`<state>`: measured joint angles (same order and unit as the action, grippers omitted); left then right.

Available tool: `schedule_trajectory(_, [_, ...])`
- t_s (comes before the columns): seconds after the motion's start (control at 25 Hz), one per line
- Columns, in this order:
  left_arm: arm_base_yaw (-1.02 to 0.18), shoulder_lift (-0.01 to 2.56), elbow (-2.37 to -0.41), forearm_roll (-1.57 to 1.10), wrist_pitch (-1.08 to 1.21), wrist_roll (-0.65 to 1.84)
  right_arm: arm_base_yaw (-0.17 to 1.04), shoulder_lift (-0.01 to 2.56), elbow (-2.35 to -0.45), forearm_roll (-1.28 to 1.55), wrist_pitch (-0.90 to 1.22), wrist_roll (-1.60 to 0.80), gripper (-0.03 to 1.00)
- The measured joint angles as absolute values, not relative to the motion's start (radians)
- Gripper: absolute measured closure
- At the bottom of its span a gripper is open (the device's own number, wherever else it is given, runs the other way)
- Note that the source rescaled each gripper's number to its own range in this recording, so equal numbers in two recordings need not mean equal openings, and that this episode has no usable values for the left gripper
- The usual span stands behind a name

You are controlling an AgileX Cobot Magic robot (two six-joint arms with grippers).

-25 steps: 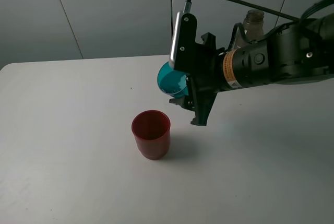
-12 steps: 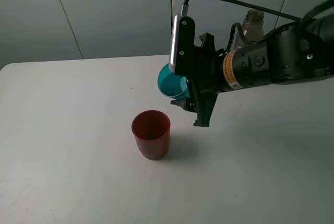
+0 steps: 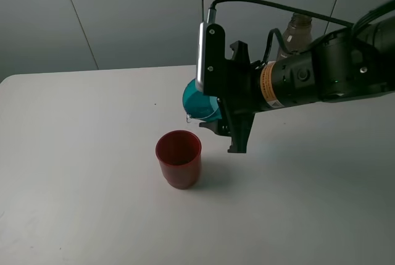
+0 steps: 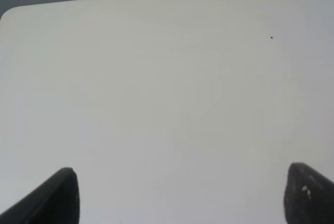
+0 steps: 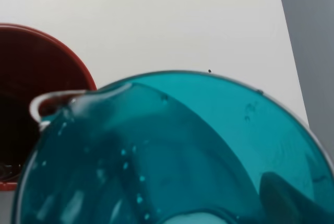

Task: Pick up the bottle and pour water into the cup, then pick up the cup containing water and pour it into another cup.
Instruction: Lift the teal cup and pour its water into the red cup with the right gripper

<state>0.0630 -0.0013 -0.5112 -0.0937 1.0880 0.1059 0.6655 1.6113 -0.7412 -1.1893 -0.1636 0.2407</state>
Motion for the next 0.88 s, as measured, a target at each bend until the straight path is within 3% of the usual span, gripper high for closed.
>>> schedule_trajectory(0.88, [0.063,-0.001,-0.511,-0.094,1.088,0.106,0.713,1.664,-0.814,-1.263,-0.069,0.189,0.92])
